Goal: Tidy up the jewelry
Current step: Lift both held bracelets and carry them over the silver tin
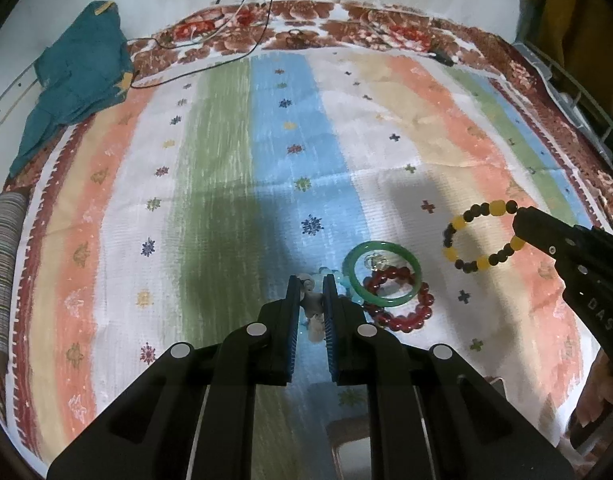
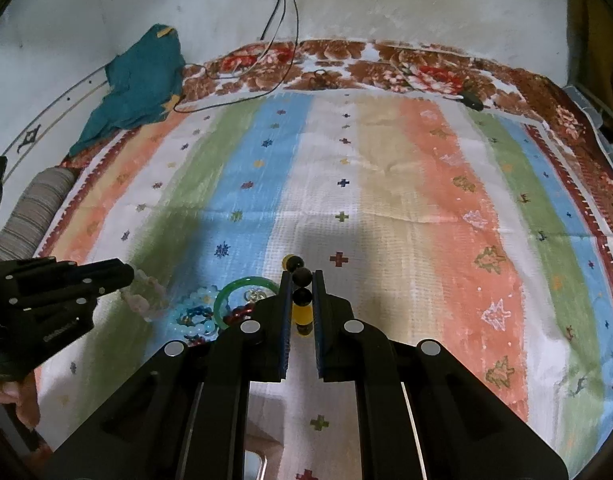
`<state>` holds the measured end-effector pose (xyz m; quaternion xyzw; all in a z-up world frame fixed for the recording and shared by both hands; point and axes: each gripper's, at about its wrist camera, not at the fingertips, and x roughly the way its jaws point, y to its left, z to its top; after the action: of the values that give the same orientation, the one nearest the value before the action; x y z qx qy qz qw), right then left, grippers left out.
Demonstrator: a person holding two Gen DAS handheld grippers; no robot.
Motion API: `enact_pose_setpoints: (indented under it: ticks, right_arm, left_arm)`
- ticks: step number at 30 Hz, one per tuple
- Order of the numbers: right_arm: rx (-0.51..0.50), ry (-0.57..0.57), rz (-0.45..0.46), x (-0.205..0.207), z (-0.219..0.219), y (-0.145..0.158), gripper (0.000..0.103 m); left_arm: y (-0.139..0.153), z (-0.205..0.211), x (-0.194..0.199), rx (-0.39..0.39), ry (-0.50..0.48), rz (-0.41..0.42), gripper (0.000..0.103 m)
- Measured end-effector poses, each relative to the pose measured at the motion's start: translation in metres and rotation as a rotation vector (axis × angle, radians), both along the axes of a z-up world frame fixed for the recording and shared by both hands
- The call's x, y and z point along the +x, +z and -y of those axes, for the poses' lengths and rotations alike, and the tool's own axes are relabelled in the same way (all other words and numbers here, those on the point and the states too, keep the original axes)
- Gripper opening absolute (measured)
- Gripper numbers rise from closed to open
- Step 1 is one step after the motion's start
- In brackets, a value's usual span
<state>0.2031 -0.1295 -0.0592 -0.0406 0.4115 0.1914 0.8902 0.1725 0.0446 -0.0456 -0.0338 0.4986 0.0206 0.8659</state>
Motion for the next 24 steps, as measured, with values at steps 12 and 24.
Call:
enact_pose_setpoints:
  ticks: [12, 24]
  right_arm:
    - [0.030, 0.002, 0.072, -0.022, 0.013, 0.018, 0.010]
    - [0.038, 0.024, 0.145, -0.049, 0.015, 0.036, 0.010]
  left_arm:
    - [0.018, 0.006, -0.017, 0.002, -0.010, 0.081, 0.011]
    - [0.039, 0.017, -0.040, 0.012, -0.019, 0.172, 0.011]
